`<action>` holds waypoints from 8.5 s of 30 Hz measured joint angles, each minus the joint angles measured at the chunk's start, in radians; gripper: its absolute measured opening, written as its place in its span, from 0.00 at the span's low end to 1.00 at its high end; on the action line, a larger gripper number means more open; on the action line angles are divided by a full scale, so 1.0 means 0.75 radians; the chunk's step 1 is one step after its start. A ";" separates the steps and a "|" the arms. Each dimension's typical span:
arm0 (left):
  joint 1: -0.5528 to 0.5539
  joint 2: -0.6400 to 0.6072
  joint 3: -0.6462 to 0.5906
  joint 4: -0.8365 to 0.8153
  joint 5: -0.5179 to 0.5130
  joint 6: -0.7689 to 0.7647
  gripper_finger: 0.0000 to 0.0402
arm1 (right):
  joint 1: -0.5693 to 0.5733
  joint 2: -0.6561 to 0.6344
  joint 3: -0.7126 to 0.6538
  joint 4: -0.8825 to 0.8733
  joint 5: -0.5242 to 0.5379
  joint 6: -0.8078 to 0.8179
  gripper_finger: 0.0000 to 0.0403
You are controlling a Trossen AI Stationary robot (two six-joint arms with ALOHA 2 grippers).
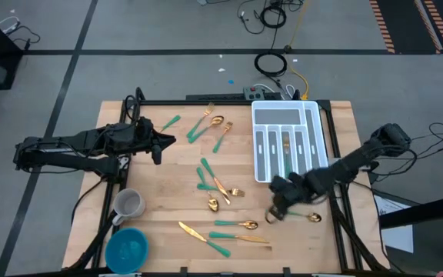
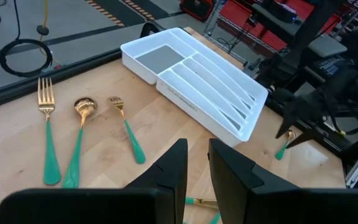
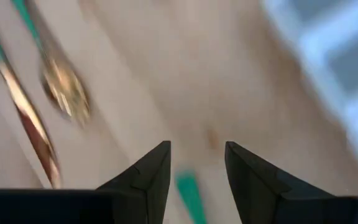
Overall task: Sort silverware
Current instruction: Put the middle green table knife into the white cutlery tray, then put the top right green fork into the white cutlery tray
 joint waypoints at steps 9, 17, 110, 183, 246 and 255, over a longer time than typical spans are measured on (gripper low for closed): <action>0.000 0.000 -0.001 0.000 0.000 0.000 0.18 | -0.382 0.198 0.163 0.482 -0.001 -0.379 0.36; 0.000 0.000 -0.001 0.000 0.000 0.000 0.18 | -0.517 0.638 0.736 0.235 -0.106 -0.665 0.36; 0.001 -0.001 -0.002 -0.076 0.000 0.043 0.18 | -0.829 0.584 1.171 -0.998 0.307 -2.437 0.00; 0.000 0.000 -0.002 -0.154 -0.108 0.036 0.18 | -0.815 0.585 0.529 -0.481 -0.131 -3.652 0.00; 0.001 -0.001 -0.002 -0.151 -0.305 -0.023 0.18 | -1.114 0.468 0.835 0.573 -0.108 -2.310 0.29; 0.007 -0.001 -0.002 -0.153 -0.336 -0.036 0.18 | -1.201 0.874 1.522 -0.200 -0.240 -2.283 0.29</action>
